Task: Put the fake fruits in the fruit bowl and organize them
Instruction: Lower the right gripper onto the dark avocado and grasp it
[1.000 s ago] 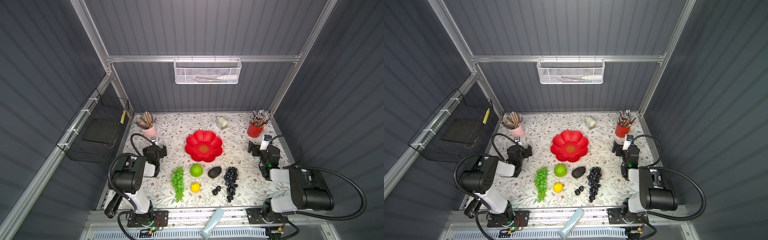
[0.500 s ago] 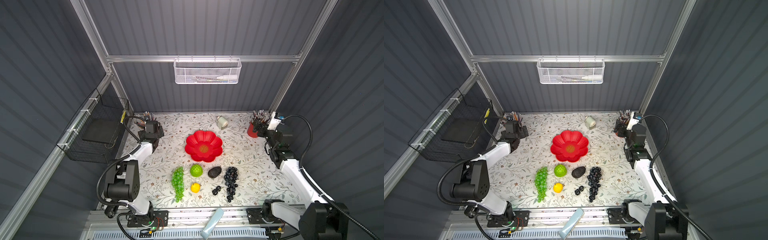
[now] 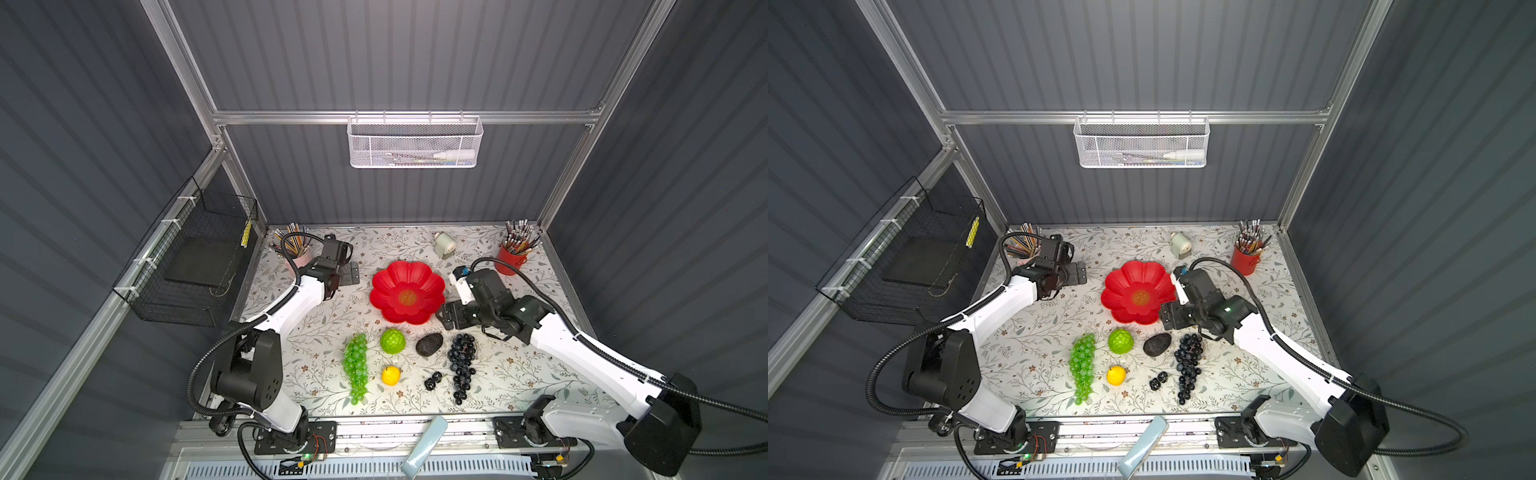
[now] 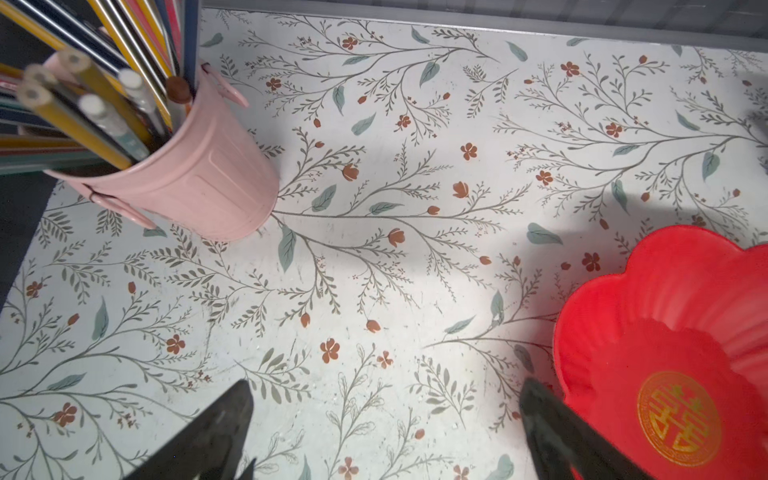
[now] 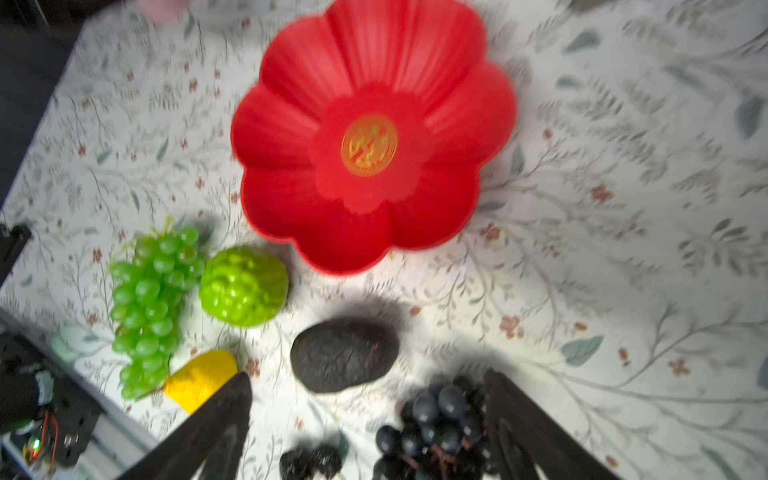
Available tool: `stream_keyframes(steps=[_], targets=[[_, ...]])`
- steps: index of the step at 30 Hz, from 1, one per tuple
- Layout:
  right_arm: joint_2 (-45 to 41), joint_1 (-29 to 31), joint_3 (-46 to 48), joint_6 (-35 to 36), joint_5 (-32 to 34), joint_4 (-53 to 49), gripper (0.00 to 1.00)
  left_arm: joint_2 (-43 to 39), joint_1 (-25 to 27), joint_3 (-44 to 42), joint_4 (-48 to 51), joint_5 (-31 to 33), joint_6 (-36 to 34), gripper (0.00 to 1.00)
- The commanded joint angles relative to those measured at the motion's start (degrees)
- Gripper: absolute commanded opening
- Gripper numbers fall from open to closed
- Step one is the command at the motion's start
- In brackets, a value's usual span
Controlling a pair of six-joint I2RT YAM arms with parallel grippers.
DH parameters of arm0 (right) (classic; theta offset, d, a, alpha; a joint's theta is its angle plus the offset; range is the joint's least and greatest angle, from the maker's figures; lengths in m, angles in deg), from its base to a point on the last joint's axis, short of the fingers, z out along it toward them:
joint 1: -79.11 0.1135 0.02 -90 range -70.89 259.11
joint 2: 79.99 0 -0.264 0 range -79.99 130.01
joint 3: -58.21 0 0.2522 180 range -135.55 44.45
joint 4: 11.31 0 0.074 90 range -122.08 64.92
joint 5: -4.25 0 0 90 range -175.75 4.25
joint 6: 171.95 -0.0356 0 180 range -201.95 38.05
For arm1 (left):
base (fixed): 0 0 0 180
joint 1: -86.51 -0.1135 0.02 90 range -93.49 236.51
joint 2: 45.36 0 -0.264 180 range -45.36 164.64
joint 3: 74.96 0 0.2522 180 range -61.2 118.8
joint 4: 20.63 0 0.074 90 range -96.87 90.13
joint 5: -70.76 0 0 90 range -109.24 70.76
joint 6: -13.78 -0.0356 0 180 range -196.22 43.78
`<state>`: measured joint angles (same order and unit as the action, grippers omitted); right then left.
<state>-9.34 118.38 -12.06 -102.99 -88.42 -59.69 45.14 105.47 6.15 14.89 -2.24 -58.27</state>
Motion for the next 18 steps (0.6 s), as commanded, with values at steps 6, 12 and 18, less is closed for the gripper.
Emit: stream_keyframes(steps=[6, 12, 18], targets=[[7.87, 4.87, -2.75, -11.29, -1.89, -6.97, 0.82, -4.14, -0.42, -3.02, -1.62, -9.03, 4.79, 1.00], [14.20, 6.74, -3.92, -12.40, -4.16, -5.50, 0.80, -4.45, -0.42, -3.65, -2.84, -10.50, 4.59, 1.00], [18.25, 7.01, -3.77, -12.64, -5.11, -3.94, 0.80, -5.15, -0.42, -4.07, -3.37, -11.38, 3.72, 1.00]])
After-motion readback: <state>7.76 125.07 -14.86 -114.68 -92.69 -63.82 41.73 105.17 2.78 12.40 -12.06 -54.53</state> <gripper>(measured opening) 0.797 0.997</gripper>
